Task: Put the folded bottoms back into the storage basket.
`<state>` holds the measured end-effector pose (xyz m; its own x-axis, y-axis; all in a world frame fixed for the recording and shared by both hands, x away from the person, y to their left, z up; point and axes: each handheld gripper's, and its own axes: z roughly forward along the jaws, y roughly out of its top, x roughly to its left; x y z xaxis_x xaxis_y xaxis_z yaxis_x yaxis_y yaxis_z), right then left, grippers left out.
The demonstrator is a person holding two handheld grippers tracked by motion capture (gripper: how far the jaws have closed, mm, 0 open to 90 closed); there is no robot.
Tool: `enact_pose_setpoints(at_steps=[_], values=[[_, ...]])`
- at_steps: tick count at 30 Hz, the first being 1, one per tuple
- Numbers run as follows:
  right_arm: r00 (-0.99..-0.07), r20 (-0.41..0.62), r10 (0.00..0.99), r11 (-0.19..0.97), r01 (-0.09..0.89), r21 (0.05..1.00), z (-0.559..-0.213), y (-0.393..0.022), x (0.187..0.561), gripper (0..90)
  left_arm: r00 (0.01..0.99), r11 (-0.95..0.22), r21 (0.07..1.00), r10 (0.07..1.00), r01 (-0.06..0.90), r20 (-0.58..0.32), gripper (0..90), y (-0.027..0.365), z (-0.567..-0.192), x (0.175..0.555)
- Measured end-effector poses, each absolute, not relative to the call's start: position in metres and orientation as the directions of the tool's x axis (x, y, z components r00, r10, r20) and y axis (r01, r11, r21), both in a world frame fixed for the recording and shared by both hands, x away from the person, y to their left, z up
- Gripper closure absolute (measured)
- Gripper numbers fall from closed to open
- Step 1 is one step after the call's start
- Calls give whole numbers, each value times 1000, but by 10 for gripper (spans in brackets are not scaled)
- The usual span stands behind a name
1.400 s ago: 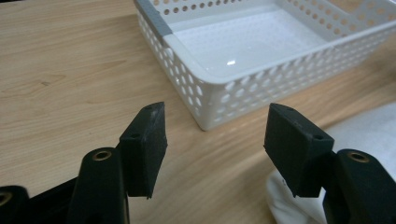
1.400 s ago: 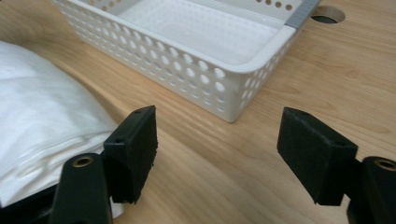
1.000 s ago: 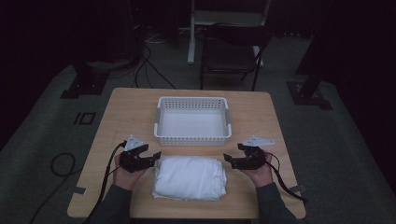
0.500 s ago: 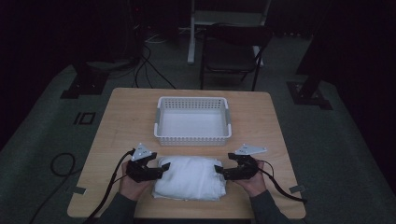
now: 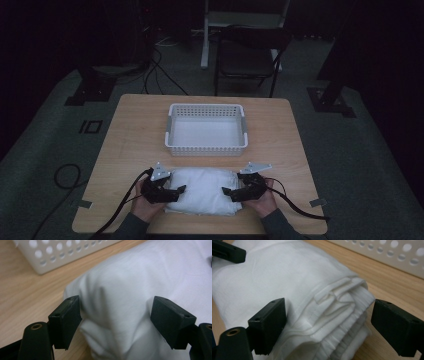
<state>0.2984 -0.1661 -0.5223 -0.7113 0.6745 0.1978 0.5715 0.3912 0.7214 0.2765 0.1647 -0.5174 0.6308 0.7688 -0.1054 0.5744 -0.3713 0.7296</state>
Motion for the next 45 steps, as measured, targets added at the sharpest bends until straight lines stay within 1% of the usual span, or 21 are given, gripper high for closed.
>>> enact_pose_setpoints(at_steps=[6, 10, 13, 21, 23, 27, 29, 34, 39, 40, 42, 45], values=[[-693, 213, 689, 397, 606, 689, -530, -164, 300, 115, 636, -389, 709, 764, 588, -108, 238, 164, -523, 277], [-683, 252, 686, 387, 635, 668, -535, -164, 303, 116, 632, -381, 696, 763, 609, -135, 239, 163, -528, 280], [-680, 278, 679, 383, 651, 655, -537, -164, 306, 148, 627, -368, 693, 763, 620, -155, 244, 163, -530, 283], [-652, 248, 716, 358, 648, 672, -536, -168, 321, 161, 616, -306, 704, 753, 641, -232, 246, 163, -538, 304], [-649, 247, 720, 353, 648, 675, -537, -169, 326, 160, 617, -311, 708, 755, 634, -221, 246, 163, -538, 308], [-639, 234, 733, 344, 645, 682, -536, -170, 337, 159, 619, -342, 721, 771, 602, -151, 249, 155, -534, 321], [-631, 226, 742, 338, 644, 687, -536, -171, 344, 158, 608, -339, 725, 782, 600, -137, 249, 152, -533, 327], [-608, 233, 758, 312, 653, 690, -537, -174, 358, 138, 587, -324, 732, 799, 600, -128, 248, 148, -532, 338], [-606, 235, 760, 290, 640, 712, -531, -175, 353, 134, 588, -306, 751, 798, 586, -133, 237, 153, -520, 330], [-604, 236, 762, 282, 637, 717, -529, -176, 351, 133, 585, -306, 748, 800, 589, -134, 230, 153, -519, 329], [-605, 239, 759, 277, 633, 723, -527, -176, 347, 129, 572, -304, 742, 810, 598, -130, 176, 154, -519, 326], [-609, 231, 759, 291, 635, 716, -527, -175, 345, 113, 557, -299, 727, 819, 618, -136, 147, 157, -523, 325]])
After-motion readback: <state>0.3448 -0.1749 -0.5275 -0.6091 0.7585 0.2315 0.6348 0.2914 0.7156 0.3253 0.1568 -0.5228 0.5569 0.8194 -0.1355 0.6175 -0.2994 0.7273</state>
